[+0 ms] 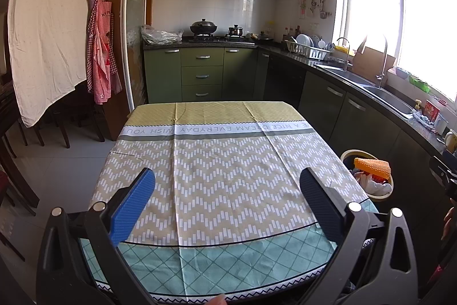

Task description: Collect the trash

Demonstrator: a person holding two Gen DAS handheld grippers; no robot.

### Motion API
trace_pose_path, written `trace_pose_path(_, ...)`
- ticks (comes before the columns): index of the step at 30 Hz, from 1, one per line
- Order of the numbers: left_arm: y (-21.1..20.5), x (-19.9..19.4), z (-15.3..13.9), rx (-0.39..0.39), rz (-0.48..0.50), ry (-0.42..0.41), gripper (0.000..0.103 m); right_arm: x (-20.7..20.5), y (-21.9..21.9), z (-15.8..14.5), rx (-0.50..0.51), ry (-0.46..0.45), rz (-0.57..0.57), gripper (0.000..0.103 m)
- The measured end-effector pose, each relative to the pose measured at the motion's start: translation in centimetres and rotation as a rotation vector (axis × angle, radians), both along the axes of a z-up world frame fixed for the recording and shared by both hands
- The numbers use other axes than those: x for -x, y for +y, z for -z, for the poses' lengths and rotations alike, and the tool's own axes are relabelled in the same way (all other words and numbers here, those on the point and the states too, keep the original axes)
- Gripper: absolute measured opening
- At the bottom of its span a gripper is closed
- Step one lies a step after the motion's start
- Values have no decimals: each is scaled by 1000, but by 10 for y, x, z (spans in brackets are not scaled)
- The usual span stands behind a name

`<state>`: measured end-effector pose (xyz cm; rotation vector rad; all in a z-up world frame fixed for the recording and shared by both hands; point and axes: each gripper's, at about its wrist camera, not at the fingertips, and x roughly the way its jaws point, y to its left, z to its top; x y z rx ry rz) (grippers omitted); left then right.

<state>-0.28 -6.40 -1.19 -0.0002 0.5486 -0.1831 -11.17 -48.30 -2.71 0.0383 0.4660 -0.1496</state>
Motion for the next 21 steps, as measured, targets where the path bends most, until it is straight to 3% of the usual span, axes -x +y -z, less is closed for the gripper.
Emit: trace_pose_path(21, 4, -5, 4, -1, 7, 14, 97, -3, 0, 6, 1, 11, 2, 98)
